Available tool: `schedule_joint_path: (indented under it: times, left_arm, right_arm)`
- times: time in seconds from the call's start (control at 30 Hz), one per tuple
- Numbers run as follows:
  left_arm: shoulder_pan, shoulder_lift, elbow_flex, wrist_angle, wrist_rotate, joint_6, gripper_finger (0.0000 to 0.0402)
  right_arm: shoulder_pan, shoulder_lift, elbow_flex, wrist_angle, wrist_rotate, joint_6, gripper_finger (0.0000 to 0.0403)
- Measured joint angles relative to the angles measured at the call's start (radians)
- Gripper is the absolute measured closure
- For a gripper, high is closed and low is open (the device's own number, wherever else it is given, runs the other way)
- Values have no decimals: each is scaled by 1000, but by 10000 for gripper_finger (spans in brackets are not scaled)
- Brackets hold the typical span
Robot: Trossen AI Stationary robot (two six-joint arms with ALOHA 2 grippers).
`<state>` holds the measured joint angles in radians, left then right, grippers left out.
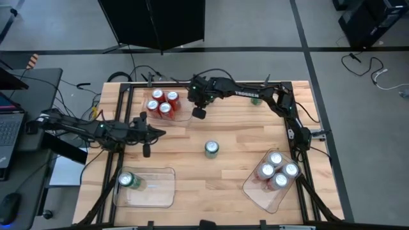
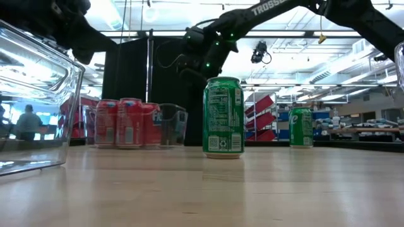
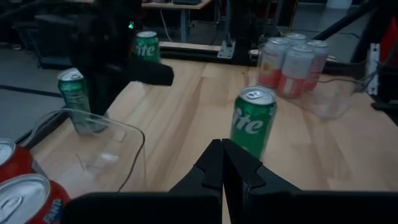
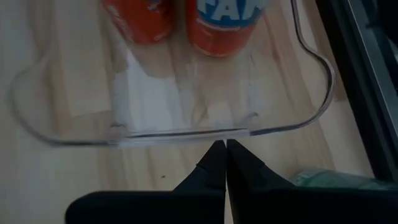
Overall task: Sort soda cans
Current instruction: Move the transparent bin with sorted red soda cans to the top left
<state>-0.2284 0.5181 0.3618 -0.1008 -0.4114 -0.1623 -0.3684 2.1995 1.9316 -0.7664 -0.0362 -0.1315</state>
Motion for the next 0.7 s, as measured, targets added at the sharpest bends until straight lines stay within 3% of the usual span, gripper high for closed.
schedule_joint_path:
  times: [0.17, 0.37, 0.5, 0.7]
  left_arm:
    - [53, 88, 0, 98, 61, 3, 399]
    - [162, 266, 0, 329, 177, -27, 401]
    - [237, 417, 8, 456, 260, -32, 401]
    - [307, 654, 134, 472, 308, 35, 401]
  right_arm:
    - [8, -71, -1, -44, -3, -26, 403]
    - [26, -265, -28, -82, 103, -43, 403]
    - [27, -409, -188, 18, 122, -15, 403]
    - [20, -597, -548, 254, 123, 62, 403]
